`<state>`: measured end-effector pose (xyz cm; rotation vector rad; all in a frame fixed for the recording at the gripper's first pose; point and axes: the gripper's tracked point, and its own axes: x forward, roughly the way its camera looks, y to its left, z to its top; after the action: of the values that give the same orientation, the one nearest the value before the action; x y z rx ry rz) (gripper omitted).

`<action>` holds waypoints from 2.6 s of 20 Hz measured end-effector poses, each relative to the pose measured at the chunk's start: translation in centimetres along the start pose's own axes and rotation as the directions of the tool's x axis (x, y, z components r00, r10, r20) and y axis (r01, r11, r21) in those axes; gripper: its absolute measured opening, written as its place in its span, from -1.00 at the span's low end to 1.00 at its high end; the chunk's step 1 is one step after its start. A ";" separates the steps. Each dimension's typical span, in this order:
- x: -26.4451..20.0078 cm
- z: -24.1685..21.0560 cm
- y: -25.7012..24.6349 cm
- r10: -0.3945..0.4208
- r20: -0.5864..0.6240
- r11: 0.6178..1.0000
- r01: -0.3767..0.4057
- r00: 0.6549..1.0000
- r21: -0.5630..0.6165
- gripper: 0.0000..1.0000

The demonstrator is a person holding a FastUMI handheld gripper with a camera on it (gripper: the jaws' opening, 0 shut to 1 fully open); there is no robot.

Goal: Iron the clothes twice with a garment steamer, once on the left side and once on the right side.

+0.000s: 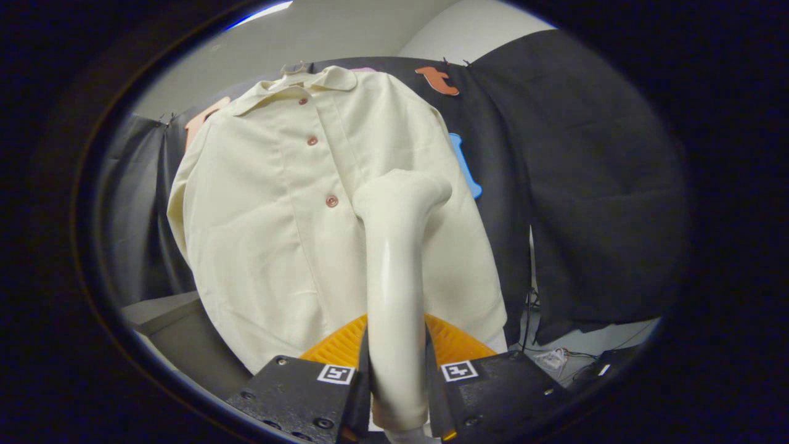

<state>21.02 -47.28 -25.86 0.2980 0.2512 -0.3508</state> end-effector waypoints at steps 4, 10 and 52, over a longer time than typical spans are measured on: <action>-0.4 -2.2 -1.2 -0.018 -0.032 1.000 0.019 0.999 0.023 -0.27; -2.0 -5.2 -2.5 -0.031 -0.094 0.997 0.037 0.995 0.067 -0.27; -34.1 5.7 38.7 0.375 0.121 0.915 -0.345 0.919 -0.211 -0.28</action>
<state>5.48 -4.27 -1.35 0.1257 0.0661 0.0177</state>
